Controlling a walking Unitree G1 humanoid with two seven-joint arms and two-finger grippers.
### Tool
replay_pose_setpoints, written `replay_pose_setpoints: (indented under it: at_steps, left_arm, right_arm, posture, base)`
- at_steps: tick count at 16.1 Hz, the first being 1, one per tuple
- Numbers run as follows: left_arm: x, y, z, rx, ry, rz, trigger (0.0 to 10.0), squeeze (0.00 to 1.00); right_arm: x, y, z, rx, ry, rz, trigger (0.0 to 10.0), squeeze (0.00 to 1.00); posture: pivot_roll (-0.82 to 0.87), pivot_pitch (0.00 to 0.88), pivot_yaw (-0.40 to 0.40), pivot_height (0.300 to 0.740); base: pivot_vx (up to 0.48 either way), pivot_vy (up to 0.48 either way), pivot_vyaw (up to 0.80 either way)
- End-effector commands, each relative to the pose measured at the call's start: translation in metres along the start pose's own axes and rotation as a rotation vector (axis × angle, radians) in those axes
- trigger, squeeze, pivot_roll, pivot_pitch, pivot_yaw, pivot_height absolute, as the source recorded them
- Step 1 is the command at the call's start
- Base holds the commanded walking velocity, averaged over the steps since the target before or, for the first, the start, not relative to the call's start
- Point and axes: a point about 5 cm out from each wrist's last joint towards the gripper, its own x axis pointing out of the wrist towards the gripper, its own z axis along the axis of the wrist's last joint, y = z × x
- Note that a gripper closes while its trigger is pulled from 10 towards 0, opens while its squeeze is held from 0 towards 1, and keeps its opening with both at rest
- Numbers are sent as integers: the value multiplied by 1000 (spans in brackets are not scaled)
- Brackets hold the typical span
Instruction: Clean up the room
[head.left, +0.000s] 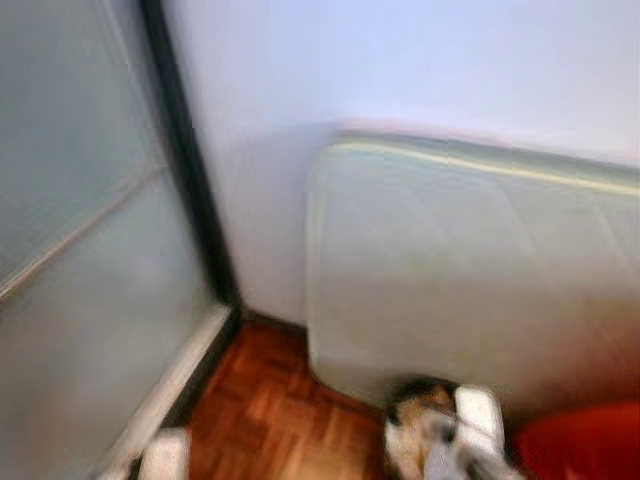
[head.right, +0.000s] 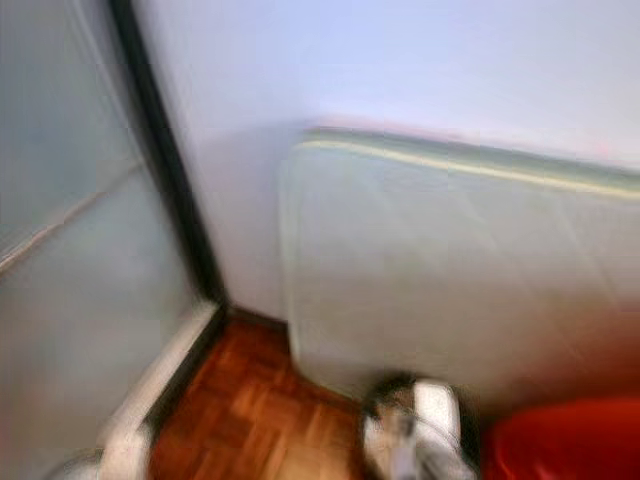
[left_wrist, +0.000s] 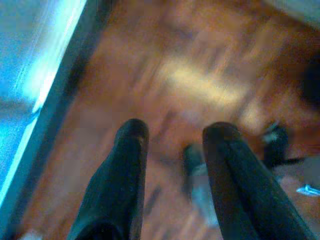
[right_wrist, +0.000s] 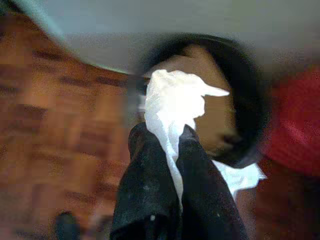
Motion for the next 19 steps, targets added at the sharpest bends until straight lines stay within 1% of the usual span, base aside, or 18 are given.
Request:
replay_pose_setpoints:
  at_steps: [1, 10, 15, 19]
  left_arm:
    - [-3, 8, -9, 11, 28, 12, 10000, 0]
    - [-3, 8, -10, 26, 32, 8, 10000, 0]
    - [-3, 8, -11, 36, 35, 9, 10000, 0]
    - [-3, 9, -11, 43, 38, 11, 10000, 0]
  right_arm:
    - [1, 6, 3, 4, -8, 12, 10000, 0]
    - [1, 7, 2, -2, -3, 13, 10000, 0]
    - [1, 7, 1, 0, -3, 15, 10000, 0]
    - [1, 7, 1, 2, -3, 23, 10000, 0]
  posture:
    - [17, 0, -15, 740]
    - [16, 0, -11, 740]
    - [12, 0, -7, 740]
    - [12, 0, -7, 740]
  base:
    - [0, 0, -788]
    - [0, 0, -788]
    - [0, 0, 0]
    - [0, 0, -720]
